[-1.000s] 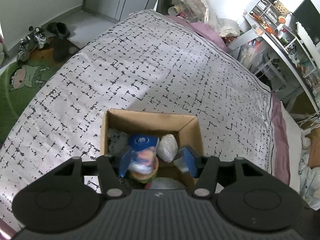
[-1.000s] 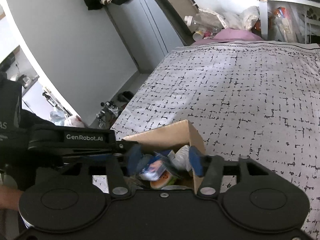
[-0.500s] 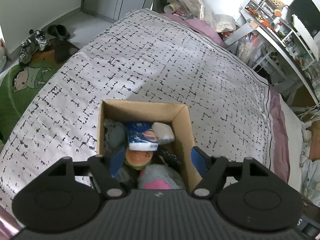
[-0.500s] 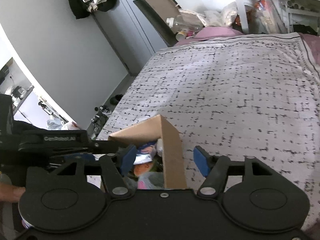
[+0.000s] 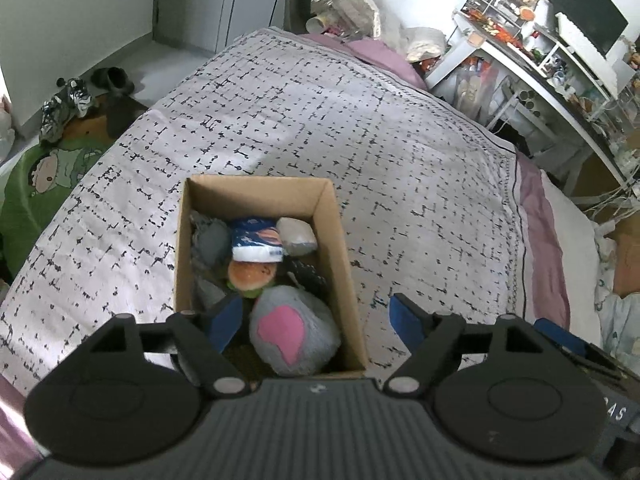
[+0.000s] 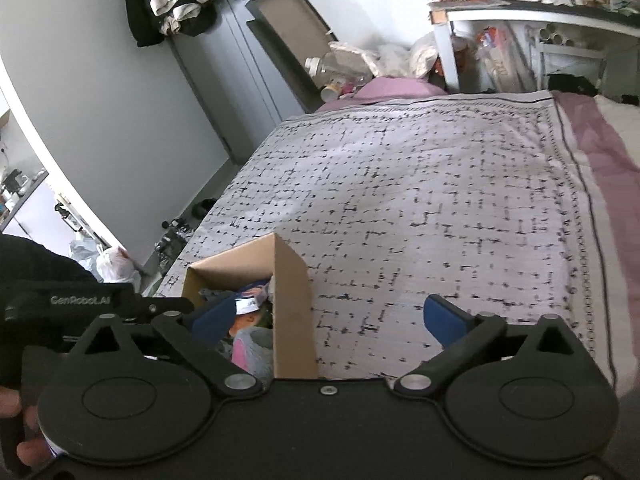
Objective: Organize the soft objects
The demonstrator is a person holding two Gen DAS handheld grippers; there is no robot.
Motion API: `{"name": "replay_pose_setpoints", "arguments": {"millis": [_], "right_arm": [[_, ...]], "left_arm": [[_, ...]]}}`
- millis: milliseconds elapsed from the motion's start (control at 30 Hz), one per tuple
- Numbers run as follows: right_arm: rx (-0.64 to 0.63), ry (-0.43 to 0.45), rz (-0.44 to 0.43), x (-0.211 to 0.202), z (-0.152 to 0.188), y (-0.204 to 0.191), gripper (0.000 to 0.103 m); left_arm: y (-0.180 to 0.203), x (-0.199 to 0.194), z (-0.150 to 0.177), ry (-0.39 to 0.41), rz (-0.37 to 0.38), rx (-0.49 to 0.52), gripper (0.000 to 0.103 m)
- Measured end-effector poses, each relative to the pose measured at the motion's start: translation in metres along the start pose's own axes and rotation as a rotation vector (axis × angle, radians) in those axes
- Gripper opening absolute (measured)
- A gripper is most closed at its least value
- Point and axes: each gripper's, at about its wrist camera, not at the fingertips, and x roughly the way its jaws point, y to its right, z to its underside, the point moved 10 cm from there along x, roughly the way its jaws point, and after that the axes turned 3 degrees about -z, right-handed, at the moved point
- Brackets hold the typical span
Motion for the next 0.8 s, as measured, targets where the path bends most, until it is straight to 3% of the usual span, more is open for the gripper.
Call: {"name": "replay_pose_setpoints", "arguments": {"millis": [800], "right_arm": [[0.002,0.034,0.040,-0.090,0.017,0.025,0.103]], "left_arm": [[0.037,-0.084,0.053,0.132,-0.024,0.045,0.089]]}}
